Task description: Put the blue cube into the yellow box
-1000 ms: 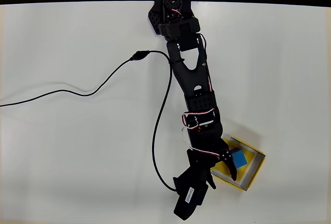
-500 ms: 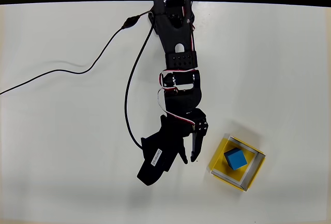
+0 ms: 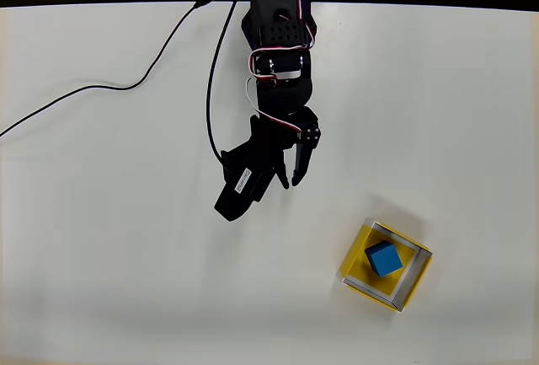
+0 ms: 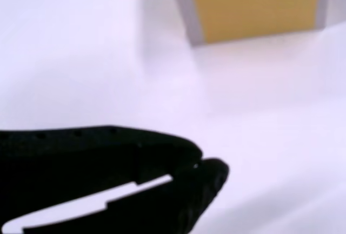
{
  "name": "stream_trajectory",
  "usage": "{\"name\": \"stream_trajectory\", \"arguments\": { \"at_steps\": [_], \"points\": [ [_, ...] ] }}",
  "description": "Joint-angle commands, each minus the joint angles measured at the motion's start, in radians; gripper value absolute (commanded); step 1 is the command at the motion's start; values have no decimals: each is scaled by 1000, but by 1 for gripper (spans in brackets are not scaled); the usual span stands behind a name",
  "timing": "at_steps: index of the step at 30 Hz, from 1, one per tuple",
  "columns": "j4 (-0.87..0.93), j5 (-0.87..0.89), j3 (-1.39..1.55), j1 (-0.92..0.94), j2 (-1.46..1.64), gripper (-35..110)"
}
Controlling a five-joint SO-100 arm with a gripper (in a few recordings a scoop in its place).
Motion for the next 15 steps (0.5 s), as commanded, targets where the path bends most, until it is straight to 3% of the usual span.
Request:
{"name": "stream_trajectory", "arguments": {
  "at_steps": [1, 8, 15],
  "points": [
    [118, -6, 51, 12, 183, 0],
    [310, -20, 225, 49, 430, 0],
    [597, 0, 230, 69, 457, 0]
  ]
}}
